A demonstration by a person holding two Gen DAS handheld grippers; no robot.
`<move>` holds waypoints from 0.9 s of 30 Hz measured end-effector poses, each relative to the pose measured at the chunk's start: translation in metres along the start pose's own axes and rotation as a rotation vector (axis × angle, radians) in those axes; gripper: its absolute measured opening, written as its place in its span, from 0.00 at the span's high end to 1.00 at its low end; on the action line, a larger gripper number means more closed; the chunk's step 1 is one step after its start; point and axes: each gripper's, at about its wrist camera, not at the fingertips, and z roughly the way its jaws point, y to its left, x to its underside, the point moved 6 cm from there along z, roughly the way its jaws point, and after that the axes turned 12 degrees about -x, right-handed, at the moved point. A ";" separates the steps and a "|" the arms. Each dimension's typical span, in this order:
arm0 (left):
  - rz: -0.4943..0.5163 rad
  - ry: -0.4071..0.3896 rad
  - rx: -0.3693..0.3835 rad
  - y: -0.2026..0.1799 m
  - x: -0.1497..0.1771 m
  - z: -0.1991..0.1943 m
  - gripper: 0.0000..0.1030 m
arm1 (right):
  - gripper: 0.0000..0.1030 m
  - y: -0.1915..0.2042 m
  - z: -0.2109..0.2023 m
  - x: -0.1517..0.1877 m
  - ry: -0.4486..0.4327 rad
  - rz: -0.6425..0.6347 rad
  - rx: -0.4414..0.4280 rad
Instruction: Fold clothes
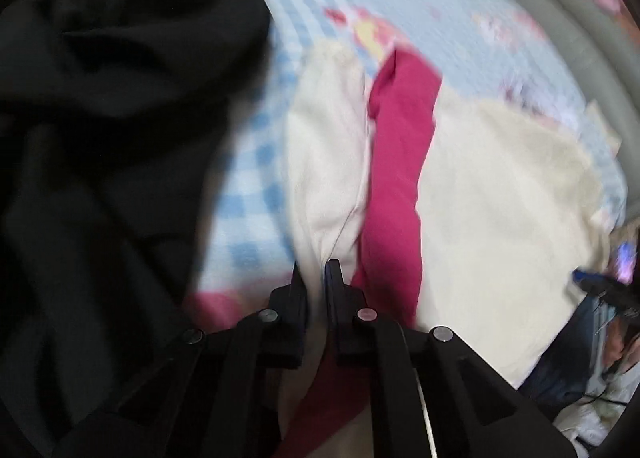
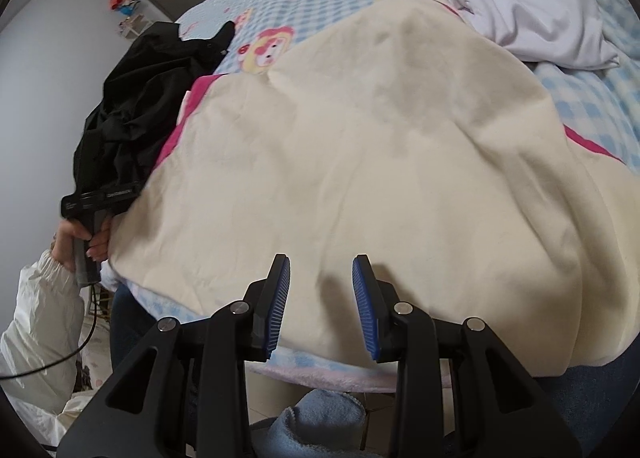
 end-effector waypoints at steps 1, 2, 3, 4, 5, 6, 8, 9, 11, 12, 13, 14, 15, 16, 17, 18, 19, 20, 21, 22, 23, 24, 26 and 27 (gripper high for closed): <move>-0.023 -0.027 -0.012 0.006 0.000 -0.007 0.96 | 0.68 -0.001 0.001 -0.001 0.001 0.001 0.003; -0.054 -0.044 -0.046 0.018 0.001 -0.012 0.96 | 0.68 -0.002 0.002 -0.002 0.002 0.001 0.007; -0.093 -0.054 -0.086 0.033 0.003 -0.016 0.96 | 0.68 -0.005 0.003 -0.002 0.004 0.001 0.015; -0.128 -0.055 -0.103 0.045 0.005 -0.018 0.96 | 0.68 -0.008 0.003 -0.003 0.006 0.001 0.024; -0.160 -0.049 -0.100 0.054 0.007 -0.019 0.96 | 0.68 -0.013 0.004 -0.004 0.007 0.009 0.035; -0.191 -0.044 -0.098 0.063 0.008 -0.021 0.96 | 0.68 -0.018 0.004 -0.006 0.008 0.019 0.046; -0.205 -0.070 -0.079 0.063 0.007 -0.031 0.96 | 0.68 -0.024 0.003 -0.009 0.001 0.039 0.041; -0.176 -0.091 -0.058 0.051 0.003 -0.037 0.94 | 0.68 -0.024 0.001 -0.011 -0.005 0.042 0.038; -0.091 -0.107 -0.024 0.021 -0.006 -0.042 0.80 | 0.68 -0.023 -0.003 -0.015 -0.017 0.043 0.033; -0.051 -0.099 -0.042 0.008 -0.011 -0.037 0.59 | 0.68 -0.021 -0.004 -0.017 -0.022 0.041 0.032; -0.010 -0.091 -0.061 -0.006 -0.016 -0.032 0.54 | 0.67 -0.019 -0.003 -0.019 -0.025 0.042 0.025; 0.015 -0.068 -0.065 -0.017 -0.019 -0.023 0.54 | 0.65 -0.017 -0.001 -0.019 -0.023 0.045 0.014; 0.028 -0.032 -0.058 -0.026 -0.022 -0.010 0.54 | 0.65 -0.015 0.002 -0.019 -0.019 0.047 0.003; 0.037 0.001 -0.065 -0.032 -0.023 0.002 0.54 | 0.65 -0.012 0.006 -0.019 -0.012 0.044 -0.003; 0.045 0.031 -0.082 -0.036 -0.022 0.013 0.54 | 0.65 -0.009 0.010 -0.018 -0.003 0.038 -0.008; 0.044 0.045 -0.092 -0.036 -0.021 0.017 0.69 | 0.65 -0.007 0.014 -0.016 0.005 0.031 -0.011; 0.037 0.047 -0.095 -0.032 -0.020 0.017 0.89 | 0.65 -0.004 0.018 -0.015 0.014 0.024 -0.014; 0.030 0.048 -0.097 -0.029 -0.019 0.017 0.89 | 0.65 -0.004 0.021 -0.014 0.020 0.024 -0.015; 0.023 0.050 -0.100 -0.026 -0.018 0.016 0.90 | 0.65 -0.004 0.024 -0.013 0.026 0.026 -0.016; 0.016 0.051 -0.103 -0.023 -0.016 0.016 0.91 | 0.65 -0.005 0.026 -0.013 0.032 0.028 -0.017; 0.014 0.043 -0.109 -0.018 -0.016 0.010 0.91 | 0.65 -0.005 0.029 -0.012 0.037 0.029 -0.018; 0.018 0.027 -0.117 -0.013 -0.018 0.001 0.91 | 0.65 -0.005 0.029 -0.013 0.036 0.028 -0.020; 0.012 0.012 -0.097 0.009 -0.023 -0.015 0.91 | 0.65 -0.005 0.028 -0.017 0.031 0.023 -0.024; 0.008 0.007 -0.082 0.021 -0.027 -0.022 0.91 | 0.65 -0.004 0.028 -0.019 0.028 0.013 -0.028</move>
